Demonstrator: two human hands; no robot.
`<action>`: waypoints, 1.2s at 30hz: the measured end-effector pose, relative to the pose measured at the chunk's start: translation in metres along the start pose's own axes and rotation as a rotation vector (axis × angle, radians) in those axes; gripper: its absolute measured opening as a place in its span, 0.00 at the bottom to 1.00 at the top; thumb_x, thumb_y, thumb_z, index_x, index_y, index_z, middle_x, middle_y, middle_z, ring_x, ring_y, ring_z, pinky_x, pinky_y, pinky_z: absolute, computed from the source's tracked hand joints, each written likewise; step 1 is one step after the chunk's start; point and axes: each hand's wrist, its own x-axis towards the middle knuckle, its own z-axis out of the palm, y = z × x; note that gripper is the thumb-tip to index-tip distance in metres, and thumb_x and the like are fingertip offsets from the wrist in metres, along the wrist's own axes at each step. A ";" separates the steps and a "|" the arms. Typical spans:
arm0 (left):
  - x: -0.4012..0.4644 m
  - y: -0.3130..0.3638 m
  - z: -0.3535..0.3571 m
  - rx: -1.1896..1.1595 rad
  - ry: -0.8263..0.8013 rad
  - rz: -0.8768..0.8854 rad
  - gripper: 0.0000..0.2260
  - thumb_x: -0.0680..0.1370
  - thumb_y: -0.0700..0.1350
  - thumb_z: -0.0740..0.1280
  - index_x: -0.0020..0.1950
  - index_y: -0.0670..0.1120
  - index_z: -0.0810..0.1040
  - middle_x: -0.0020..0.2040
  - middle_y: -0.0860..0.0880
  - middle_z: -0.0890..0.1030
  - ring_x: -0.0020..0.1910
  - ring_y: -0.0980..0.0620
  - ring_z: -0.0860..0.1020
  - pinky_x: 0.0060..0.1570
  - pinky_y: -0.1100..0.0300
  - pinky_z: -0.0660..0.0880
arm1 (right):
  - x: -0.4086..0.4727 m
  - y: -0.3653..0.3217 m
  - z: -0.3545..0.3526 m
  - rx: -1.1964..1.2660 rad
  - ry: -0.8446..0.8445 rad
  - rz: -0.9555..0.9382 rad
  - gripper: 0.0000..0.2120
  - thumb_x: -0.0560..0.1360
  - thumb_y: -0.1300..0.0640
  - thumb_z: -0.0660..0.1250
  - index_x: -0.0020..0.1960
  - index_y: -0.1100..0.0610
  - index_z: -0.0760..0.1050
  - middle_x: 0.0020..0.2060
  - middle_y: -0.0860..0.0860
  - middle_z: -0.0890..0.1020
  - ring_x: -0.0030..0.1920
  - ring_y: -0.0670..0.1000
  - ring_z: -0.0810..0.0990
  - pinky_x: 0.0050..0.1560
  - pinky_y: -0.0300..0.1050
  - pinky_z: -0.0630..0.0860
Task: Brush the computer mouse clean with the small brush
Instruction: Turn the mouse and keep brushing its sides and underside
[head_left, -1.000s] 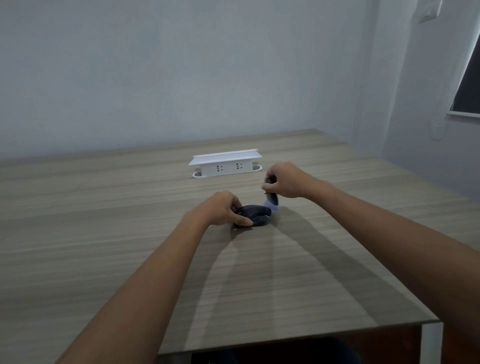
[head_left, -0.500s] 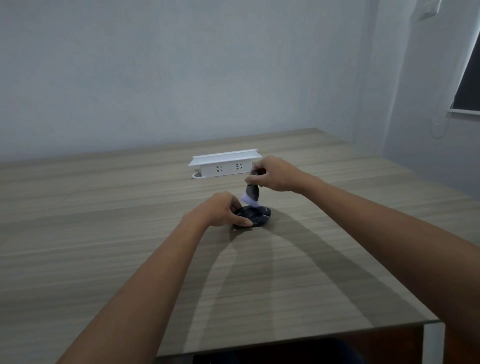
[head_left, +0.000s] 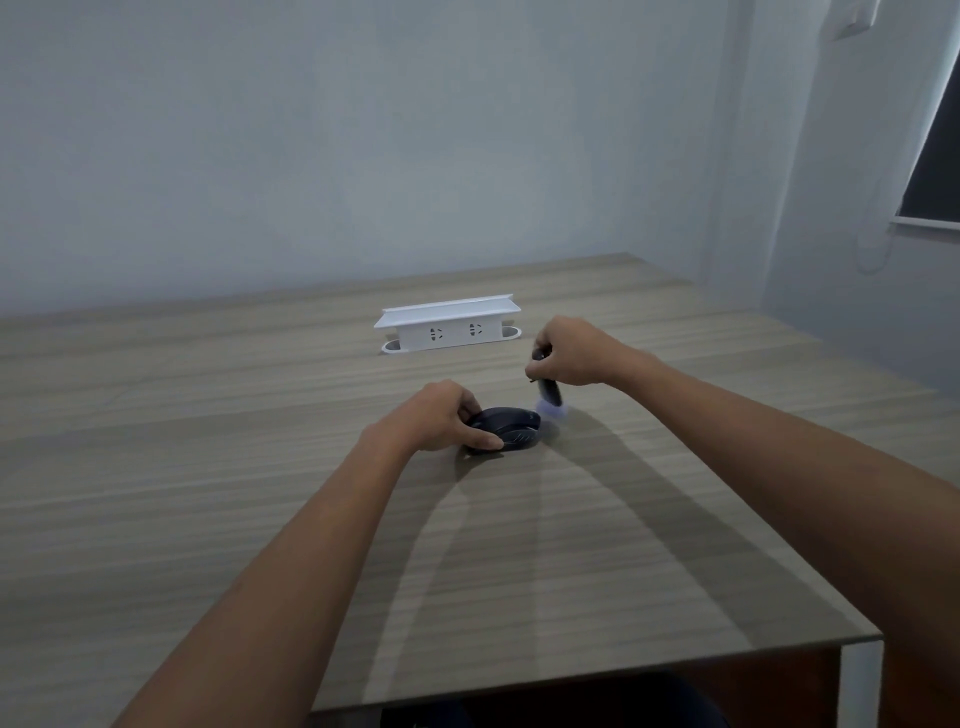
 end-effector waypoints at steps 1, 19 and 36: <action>0.001 0.000 0.000 -0.002 0.001 -0.003 0.24 0.67 0.58 0.79 0.57 0.45 0.84 0.49 0.48 0.86 0.49 0.49 0.82 0.53 0.53 0.80 | 0.000 0.001 -0.001 -0.001 0.013 -0.007 0.11 0.70 0.57 0.71 0.40 0.67 0.82 0.29 0.55 0.76 0.29 0.50 0.70 0.29 0.42 0.64; -0.002 0.000 0.005 0.016 0.029 -0.029 0.23 0.67 0.59 0.79 0.52 0.44 0.85 0.48 0.43 0.86 0.50 0.44 0.83 0.52 0.47 0.79 | -0.031 0.022 0.006 0.106 0.114 -0.069 0.08 0.70 0.58 0.69 0.34 0.58 0.82 0.26 0.48 0.79 0.24 0.42 0.69 0.31 0.38 0.66; -0.010 0.000 0.005 -0.123 0.018 0.020 0.17 0.77 0.56 0.71 0.57 0.45 0.84 0.50 0.44 0.87 0.51 0.45 0.83 0.56 0.48 0.78 | -0.044 0.028 0.021 0.226 0.333 -0.125 0.04 0.72 0.57 0.71 0.41 0.56 0.83 0.31 0.44 0.81 0.31 0.40 0.77 0.34 0.29 0.69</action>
